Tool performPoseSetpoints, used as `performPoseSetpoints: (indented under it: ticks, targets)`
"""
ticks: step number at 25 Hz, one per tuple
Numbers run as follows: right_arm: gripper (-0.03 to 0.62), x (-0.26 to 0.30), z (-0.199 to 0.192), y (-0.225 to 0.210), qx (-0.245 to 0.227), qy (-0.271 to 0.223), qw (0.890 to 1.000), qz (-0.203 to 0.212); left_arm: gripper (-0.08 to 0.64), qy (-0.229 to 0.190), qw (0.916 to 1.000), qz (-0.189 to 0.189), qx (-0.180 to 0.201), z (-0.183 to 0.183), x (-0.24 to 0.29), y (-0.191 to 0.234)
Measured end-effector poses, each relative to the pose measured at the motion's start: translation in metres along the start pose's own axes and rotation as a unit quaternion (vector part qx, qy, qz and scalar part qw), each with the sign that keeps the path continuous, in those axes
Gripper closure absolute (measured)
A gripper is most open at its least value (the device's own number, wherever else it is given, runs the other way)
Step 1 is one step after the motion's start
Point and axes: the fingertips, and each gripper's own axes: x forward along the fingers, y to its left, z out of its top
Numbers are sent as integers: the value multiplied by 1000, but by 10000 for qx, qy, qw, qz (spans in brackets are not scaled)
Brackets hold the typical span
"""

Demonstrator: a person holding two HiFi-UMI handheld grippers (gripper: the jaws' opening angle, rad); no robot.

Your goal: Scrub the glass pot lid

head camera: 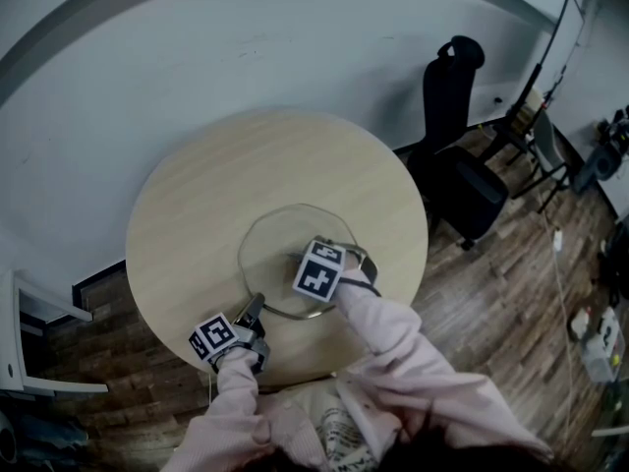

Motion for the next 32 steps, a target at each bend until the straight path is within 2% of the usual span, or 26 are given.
performPoseSetpoints:
  ticks: [32]
  targets:
    - [511, -8, 9, 41, -214, -79, 9995, 197, 459, -3, 10000, -34, 41, -2, -1, -1]
